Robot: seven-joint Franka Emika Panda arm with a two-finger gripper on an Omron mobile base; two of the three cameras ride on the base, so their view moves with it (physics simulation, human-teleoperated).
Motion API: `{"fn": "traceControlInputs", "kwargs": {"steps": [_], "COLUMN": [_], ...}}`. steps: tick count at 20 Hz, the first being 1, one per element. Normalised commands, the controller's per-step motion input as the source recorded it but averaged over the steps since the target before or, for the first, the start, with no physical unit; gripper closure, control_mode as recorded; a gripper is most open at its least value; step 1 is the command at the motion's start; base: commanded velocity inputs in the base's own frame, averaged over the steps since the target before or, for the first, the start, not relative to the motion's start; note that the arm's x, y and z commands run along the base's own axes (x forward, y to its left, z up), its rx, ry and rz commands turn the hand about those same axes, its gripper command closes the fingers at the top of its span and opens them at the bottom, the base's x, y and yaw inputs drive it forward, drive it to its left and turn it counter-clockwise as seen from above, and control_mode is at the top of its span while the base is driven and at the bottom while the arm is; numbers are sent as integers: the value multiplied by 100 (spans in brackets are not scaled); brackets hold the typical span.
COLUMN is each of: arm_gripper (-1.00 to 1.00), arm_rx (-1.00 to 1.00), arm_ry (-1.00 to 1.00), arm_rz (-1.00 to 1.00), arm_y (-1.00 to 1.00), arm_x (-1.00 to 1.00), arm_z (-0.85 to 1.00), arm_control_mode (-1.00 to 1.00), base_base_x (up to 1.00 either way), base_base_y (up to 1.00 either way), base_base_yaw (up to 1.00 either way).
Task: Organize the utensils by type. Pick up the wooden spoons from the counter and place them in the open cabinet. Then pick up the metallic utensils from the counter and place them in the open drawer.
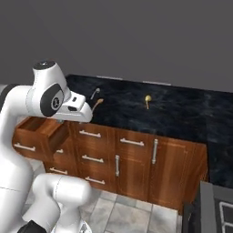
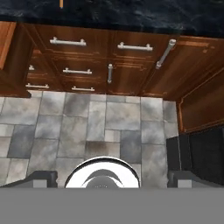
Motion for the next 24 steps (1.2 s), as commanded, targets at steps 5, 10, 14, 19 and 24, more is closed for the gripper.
{"fn": "traceControlInputs", "kwargs": {"steps": [5,10,14,19,24], "arm_gripper": [-100,-100,-100,-100,-100], "arm_rx": [0,0,0,0,0], "arm_ry": [0,0,0,0,0], "arm_rz": [0,0,0,0,0], "arm_y": [0,0,0,0,0], "arm_x": [0,0,0,0,0], "arm_z": [0,0,0,0,0], "arm_control_mode": [100,100,100,100,100], "base_base_x": [64,69,100,98,74], "base_base_y": [57,62,10,-31,-21], "base_base_yaw": [1,15,19,11,2]}}
